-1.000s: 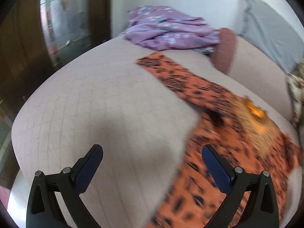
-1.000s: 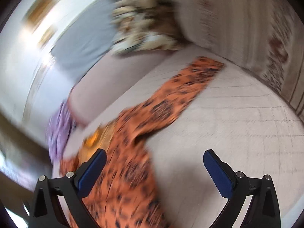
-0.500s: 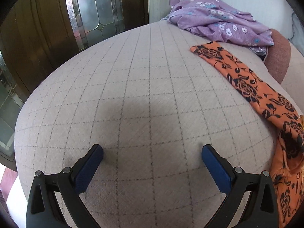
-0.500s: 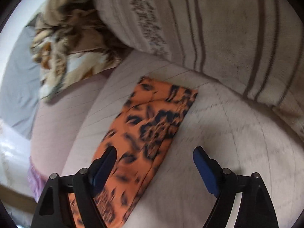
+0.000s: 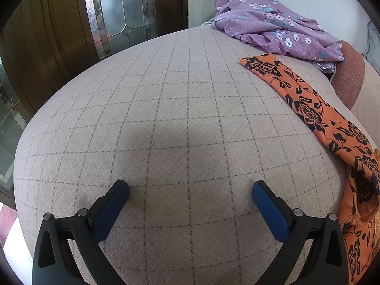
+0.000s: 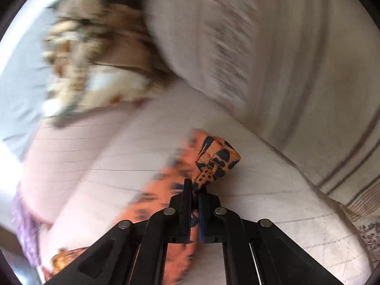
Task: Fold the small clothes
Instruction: 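Grasp the cuff of the sleeve nearest the right gripper, then fold the held sleeve across the dress body with the right gripper, release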
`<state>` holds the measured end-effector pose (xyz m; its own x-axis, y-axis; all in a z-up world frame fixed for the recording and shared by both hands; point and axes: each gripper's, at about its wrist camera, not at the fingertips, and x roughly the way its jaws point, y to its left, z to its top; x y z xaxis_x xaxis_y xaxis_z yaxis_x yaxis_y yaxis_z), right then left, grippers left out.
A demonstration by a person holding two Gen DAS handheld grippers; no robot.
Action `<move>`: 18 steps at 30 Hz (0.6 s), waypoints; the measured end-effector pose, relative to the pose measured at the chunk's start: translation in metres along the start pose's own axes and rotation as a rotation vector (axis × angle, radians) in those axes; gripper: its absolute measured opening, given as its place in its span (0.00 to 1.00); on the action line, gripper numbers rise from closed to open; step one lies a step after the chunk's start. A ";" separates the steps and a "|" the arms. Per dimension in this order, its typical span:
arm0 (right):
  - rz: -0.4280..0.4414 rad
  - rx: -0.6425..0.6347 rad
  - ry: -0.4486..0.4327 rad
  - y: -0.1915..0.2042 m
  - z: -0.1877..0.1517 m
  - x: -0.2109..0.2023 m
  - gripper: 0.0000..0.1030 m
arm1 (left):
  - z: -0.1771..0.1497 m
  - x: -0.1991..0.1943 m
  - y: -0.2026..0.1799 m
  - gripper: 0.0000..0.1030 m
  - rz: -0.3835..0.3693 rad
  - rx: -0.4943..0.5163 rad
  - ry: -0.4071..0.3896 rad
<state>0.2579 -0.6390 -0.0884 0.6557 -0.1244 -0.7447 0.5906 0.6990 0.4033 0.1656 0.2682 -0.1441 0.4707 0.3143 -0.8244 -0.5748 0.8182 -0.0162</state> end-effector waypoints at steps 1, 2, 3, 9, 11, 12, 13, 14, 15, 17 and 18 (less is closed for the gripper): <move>0.041 -0.030 -0.026 0.017 0.003 -0.014 0.04 | 0.000 0.000 0.000 1.00 -0.003 -0.002 0.000; 0.096 -0.059 -0.055 0.037 0.006 -0.030 0.04 | 0.000 0.000 0.001 1.00 -0.009 -0.005 0.000; 0.153 -0.088 -0.078 0.060 0.006 -0.048 0.04 | 0.000 0.000 0.001 1.00 -0.012 -0.007 0.000; 0.450 -0.266 -0.153 0.190 -0.038 -0.138 0.04 | -0.001 -0.001 0.002 1.00 -0.019 0.004 -0.001; 0.529 -0.357 -0.148 0.236 -0.076 -0.159 0.04 | -0.001 -0.001 0.001 1.00 -0.019 0.003 -0.001; 0.557 -0.377 -0.140 0.255 -0.092 -0.162 0.04 | -0.001 -0.002 0.001 1.00 -0.016 0.005 -0.001; 0.586 -0.392 -0.124 0.271 -0.111 -0.164 0.04 | -0.001 -0.001 0.001 1.00 -0.015 0.006 0.000; 0.616 -0.419 -0.102 0.288 -0.135 -0.165 0.04 | -0.001 -0.001 0.001 1.00 -0.016 0.007 0.000; 0.640 -0.445 -0.072 0.306 -0.163 -0.160 0.04 | -0.001 -0.002 0.001 1.00 -0.020 0.007 0.001; 0.666 -0.473 -0.005 0.331 -0.218 -0.144 0.06 | -0.001 -0.002 0.003 1.00 -0.028 0.003 0.001; 0.675 -0.481 0.049 0.340 -0.245 -0.128 0.08 | -0.001 -0.002 0.003 1.00 -0.029 0.000 0.001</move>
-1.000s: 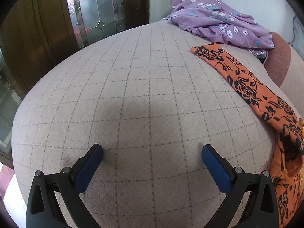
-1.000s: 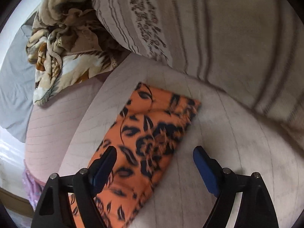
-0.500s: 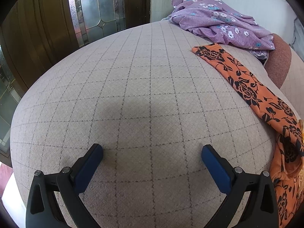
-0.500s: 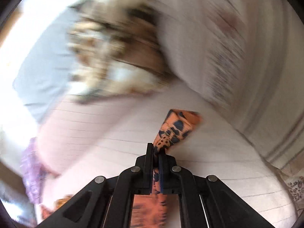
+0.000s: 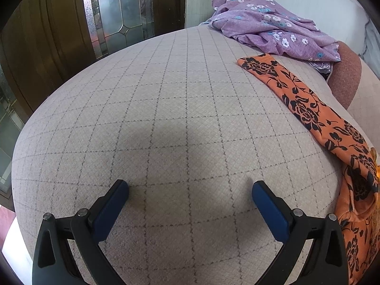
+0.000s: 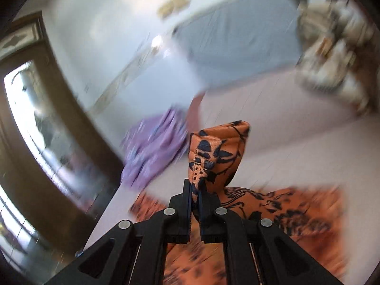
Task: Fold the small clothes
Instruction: 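Fold the held sleeve across the dress body with the right gripper, release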
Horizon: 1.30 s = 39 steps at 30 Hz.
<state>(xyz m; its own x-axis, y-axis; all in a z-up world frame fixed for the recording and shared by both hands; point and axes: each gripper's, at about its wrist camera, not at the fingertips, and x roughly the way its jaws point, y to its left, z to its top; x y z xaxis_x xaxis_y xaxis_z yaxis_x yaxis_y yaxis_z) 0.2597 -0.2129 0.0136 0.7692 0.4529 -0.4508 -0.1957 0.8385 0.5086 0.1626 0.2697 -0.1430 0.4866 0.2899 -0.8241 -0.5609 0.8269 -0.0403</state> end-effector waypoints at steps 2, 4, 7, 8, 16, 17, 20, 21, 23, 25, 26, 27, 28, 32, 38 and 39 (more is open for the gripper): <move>0.036 -0.010 0.148 0.014 -0.051 0.054 0.22 | 0.000 0.000 0.000 1.00 0.001 0.000 0.000; -0.006 -0.043 0.339 0.016 -0.104 0.110 0.66 | 0.000 0.000 0.000 1.00 -0.002 0.003 0.002; 0.008 -0.018 0.419 0.009 -0.141 0.133 0.66 | 0.001 -0.001 0.003 1.00 -0.016 -0.008 0.003; 0.017 -0.012 0.406 0.008 -0.143 0.128 0.66 | 0.001 -0.001 0.003 1.00 -0.016 -0.015 0.002; 0.026 0.118 0.281 -0.022 -0.105 0.102 0.77 | 0.002 0.000 0.003 1.00 -0.015 -0.037 0.002; 0.035 0.157 0.315 -0.031 -0.112 0.114 0.78 | 0.003 -0.001 0.003 1.00 -0.016 -0.038 0.003; 0.022 0.227 0.449 -0.048 -0.133 0.138 0.77 | 0.002 -0.001 0.004 1.00 -0.022 -0.035 0.004; 0.033 0.231 0.416 -0.046 -0.132 0.134 0.78 | 0.003 -0.001 0.004 1.00 -0.026 -0.036 0.004; 0.104 0.227 0.377 -0.031 -0.125 0.126 0.78 | 0.003 -0.001 0.005 1.00 -0.025 -0.051 0.002; 0.139 0.174 0.375 -0.011 -0.118 0.126 0.78 | 0.003 -0.001 0.004 1.00 -0.019 -0.056 0.000; 0.162 0.147 0.378 -0.001 -0.116 0.130 0.78 | 0.003 -0.001 0.004 1.00 -0.018 -0.052 0.002; 0.201 0.142 0.395 0.008 -0.114 0.138 0.78 | 0.004 -0.001 0.004 1.00 -0.019 -0.051 0.002; 0.229 0.163 0.414 0.010 -0.113 0.144 0.78 | 0.004 -0.001 0.004 1.00 -0.022 -0.053 0.002; 0.292 0.313 0.508 0.006 -0.129 0.194 0.78 | 0.004 -0.002 0.006 1.00 -0.035 -0.063 0.002; 0.300 0.528 0.432 -0.012 -0.122 0.240 0.77 | 0.007 -0.001 0.008 1.00 -0.049 -0.090 0.004; 0.289 0.544 0.429 -0.013 -0.121 0.243 0.77 | 0.007 -0.001 0.008 1.00 -0.049 -0.092 0.003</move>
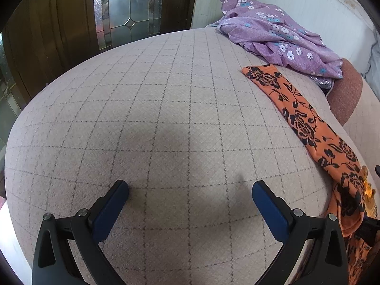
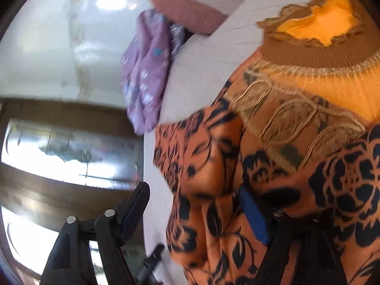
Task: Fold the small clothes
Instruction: 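Fold the held sleeve across the dress body with the right gripper, release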
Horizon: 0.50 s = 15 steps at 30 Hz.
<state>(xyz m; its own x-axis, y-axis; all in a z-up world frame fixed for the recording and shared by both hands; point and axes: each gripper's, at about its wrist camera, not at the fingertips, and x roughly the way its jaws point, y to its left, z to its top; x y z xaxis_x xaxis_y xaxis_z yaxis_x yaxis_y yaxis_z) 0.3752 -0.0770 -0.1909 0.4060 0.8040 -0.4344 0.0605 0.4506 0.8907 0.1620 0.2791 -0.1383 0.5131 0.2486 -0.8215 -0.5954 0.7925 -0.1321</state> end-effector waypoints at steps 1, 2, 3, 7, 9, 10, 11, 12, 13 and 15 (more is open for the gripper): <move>0.000 -0.001 0.004 0.002 0.000 -0.001 0.78 | 0.000 0.000 0.000 1.00 0.000 -0.001 0.000; 0.012 -0.017 0.016 0.006 -0.002 -0.001 0.78 | 0.001 0.000 0.000 1.00 -0.001 -0.002 0.002; 0.031 -0.036 0.019 0.010 -0.004 -0.003 0.78 | 0.001 0.000 0.000 1.00 -0.002 -0.006 0.001; 0.077 -0.063 0.025 0.018 -0.023 -0.019 0.79 | 0.001 0.000 0.000 1.00 0.000 -0.018 -0.005; 0.017 -0.070 0.065 0.008 -0.026 -0.005 0.79 | 0.000 0.000 -0.001 1.00 0.004 -0.005 -0.006; -0.001 -0.056 0.089 0.002 -0.027 0.001 0.79 | 0.000 -0.001 -0.001 1.00 -0.004 0.000 -0.005; 0.012 -0.073 0.065 0.008 -0.027 -0.002 0.79 | 0.001 -0.002 0.001 1.00 -0.024 -0.004 -0.008; 0.037 -0.086 0.060 0.012 -0.028 -0.005 0.79 | 0.003 -0.004 0.003 1.00 -0.055 -0.020 -0.013; 0.062 -0.106 0.063 0.017 -0.029 -0.011 0.79 | 0.005 -0.007 0.005 1.00 -0.101 -0.041 -0.018; 0.035 -0.197 0.044 0.027 -0.036 -0.034 0.79 | 0.010 -0.014 0.006 1.00 -0.215 -0.068 -0.024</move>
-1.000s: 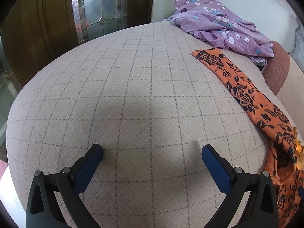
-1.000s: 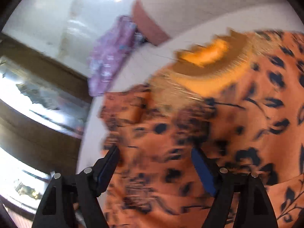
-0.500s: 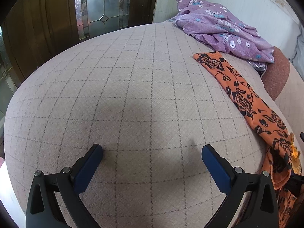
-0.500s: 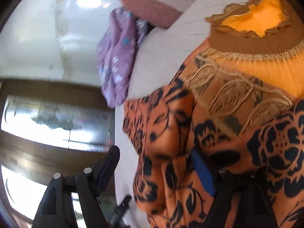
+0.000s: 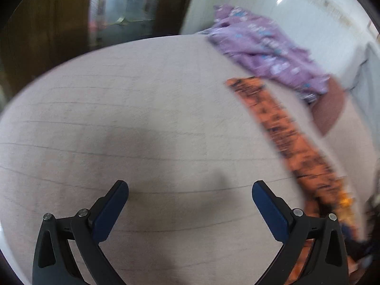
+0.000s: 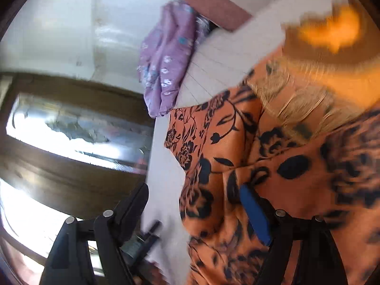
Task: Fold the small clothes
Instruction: 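Fold the held sleeve across the dress body with the right gripper, release, then grasp the cuff of the other sleeve with the left gripper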
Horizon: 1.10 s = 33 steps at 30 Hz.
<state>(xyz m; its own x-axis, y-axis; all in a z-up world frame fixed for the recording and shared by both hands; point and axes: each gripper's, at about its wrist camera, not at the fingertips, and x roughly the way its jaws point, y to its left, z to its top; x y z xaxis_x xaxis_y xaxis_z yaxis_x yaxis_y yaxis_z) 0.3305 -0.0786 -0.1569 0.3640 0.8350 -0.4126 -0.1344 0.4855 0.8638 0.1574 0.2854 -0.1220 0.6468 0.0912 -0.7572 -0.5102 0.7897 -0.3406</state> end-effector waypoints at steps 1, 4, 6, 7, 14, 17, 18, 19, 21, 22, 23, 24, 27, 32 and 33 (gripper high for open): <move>-0.012 -0.044 -0.013 0.002 -0.005 -0.013 0.79 | 0.004 -0.003 -0.003 1.00 -0.065 -0.008 -0.007; -0.080 -0.153 -0.045 -0.010 -0.022 -0.053 0.79 | 0.023 0.005 -0.027 1.00 -0.228 0.031 0.021; -0.106 -0.153 -0.048 -0.032 -0.037 -0.069 0.79 | 0.042 0.024 -0.040 1.00 -0.336 -0.015 0.079; -0.104 -0.128 -0.049 -0.046 -0.044 -0.075 0.79 | 0.054 0.040 -0.048 1.00 -0.397 -0.047 0.124; -0.064 -0.240 -0.107 -0.054 -0.061 -0.085 0.78 | 0.111 0.118 -0.075 0.93 -0.417 -0.139 0.232; -0.005 -0.213 -0.125 -0.063 -0.060 -0.085 0.78 | 0.119 0.141 -0.071 0.77 -0.356 -0.166 0.264; -0.002 -0.216 -0.128 -0.064 -0.061 -0.085 0.78 | 0.121 0.147 -0.071 0.74 -0.351 -0.169 0.268; -0.004 -0.219 -0.129 -0.064 -0.061 -0.082 0.78 | 0.122 0.149 -0.070 0.74 -0.349 -0.167 0.261; 0.001 -0.223 -0.132 -0.064 -0.062 -0.082 0.78 | 0.125 0.152 -0.074 0.74 -0.336 -0.157 0.249; 0.006 -0.222 -0.133 -0.065 -0.062 -0.084 0.78 | 0.126 0.152 -0.076 0.68 -0.311 -0.150 0.248; 0.012 -0.220 -0.135 -0.067 -0.062 -0.087 0.78 | 0.128 0.155 -0.078 0.63 -0.277 -0.143 0.243; 0.015 -0.220 -0.136 -0.067 -0.062 -0.087 0.78 | 0.131 0.160 -0.080 0.50 -0.242 -0.137 0.239; 0.019 -0.220 -0.140 -0.068 -0.063 -0.087 0.78 | 0.132 0.165 -0.076 0.06 -0.128 -0.102 0.239; 0.017 -0.219 -0.140 -0.067 -0.063 -0.088 0.78 | 0.142 0.097 -0.105 0.04 -0.077 0.090 0.033; 0.016 -0.218 -0.141 -0.067 -0.063 -0.088 0.78 | 0.144 0.079 -0.113 0.04 -0.081 0.127 -0.012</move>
<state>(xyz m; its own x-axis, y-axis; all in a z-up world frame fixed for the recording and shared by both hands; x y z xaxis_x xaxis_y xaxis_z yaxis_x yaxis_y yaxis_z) 0.2491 -0.1681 -0.1969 0.4831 0.8062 -0.3414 -0.3312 0.5292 0.7812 0.3475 0.2909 -0.0632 0.6905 0.0307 -0.7227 -0.3804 0.8652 -0.3267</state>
